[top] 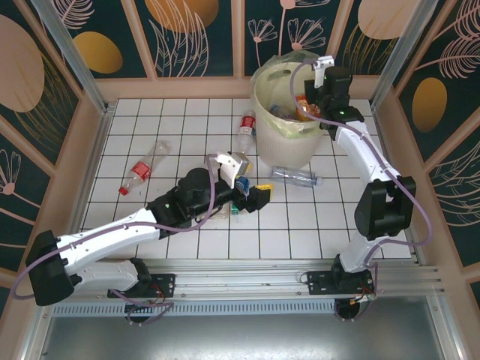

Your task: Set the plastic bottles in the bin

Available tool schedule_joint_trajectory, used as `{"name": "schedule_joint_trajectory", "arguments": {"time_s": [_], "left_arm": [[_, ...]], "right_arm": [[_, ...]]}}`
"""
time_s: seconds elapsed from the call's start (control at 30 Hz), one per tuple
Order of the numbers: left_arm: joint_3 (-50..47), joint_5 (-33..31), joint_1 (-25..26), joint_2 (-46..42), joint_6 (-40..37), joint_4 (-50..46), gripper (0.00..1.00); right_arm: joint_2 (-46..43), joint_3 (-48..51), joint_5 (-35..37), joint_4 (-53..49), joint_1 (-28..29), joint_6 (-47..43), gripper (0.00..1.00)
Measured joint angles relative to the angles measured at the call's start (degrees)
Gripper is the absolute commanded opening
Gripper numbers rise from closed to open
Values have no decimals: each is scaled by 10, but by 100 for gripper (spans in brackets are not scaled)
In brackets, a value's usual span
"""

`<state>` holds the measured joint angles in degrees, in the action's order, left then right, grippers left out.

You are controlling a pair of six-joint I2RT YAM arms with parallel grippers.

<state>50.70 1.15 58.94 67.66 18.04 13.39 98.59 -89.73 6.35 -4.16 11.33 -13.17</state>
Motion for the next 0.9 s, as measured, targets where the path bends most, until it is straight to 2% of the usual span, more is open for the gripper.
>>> {"name": "schedule_joint_trajectory", "arguments": {"time_s": [0.23, 0.33, 0.67, 0.9], "left_arm": [[0, 0, 0, 0, 0, 0, 99], [0, 0, 0, 0, 0, 0, 99], [0, 0, 0, 0, 2, 0, 99], [0, -2, 0, 0, 2, -4, 99]], "right_arm": [[2, 1, -15, -22, 0, 7, 63], [2, 0, -22, -32, 0, 16, 68], [-12, -77, -39, -74, -7, 42, 67], [-101, -40, -75, -102, -18, 78, 67]]}}
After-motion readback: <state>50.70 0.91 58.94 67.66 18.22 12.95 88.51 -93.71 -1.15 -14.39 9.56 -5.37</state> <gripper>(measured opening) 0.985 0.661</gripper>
